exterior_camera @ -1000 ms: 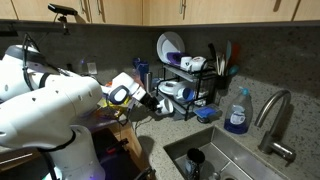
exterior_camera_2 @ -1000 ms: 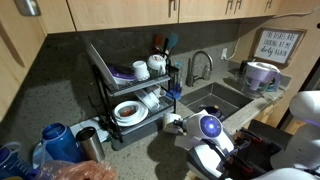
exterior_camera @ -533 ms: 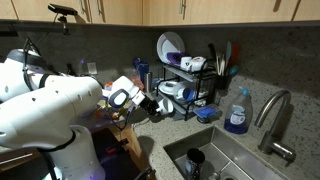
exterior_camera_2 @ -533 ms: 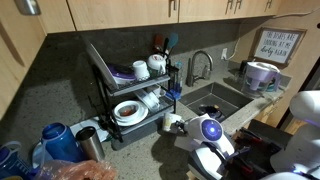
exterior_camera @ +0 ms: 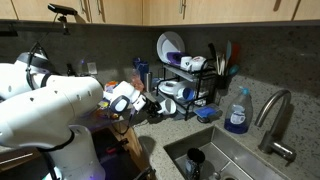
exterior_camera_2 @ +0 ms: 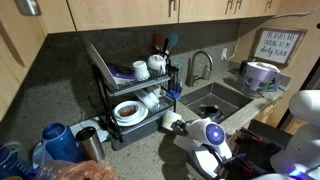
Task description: Remove the white mug from the bottom shelf of the dish rack and place it on the countertop
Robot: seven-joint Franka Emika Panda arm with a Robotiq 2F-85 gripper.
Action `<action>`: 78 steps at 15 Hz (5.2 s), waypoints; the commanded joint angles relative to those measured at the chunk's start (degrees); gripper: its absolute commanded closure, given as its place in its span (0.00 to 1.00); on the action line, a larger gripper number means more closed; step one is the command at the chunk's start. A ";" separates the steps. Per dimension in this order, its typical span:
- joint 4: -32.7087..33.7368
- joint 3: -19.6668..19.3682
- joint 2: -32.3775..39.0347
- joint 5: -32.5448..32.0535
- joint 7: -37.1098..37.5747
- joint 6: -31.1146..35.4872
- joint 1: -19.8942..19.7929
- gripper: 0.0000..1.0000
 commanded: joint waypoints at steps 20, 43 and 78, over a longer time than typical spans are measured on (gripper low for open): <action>-9.15 4.95 -1.21 -38.48 25.65 11.65 5.38 0.98; -10.01 -0.15 0.69 -67.15 51.73 2.77 13.34 0.33; -19.50 -10.62 58.38 -81.42 32.02 26.33 -2.61 0.00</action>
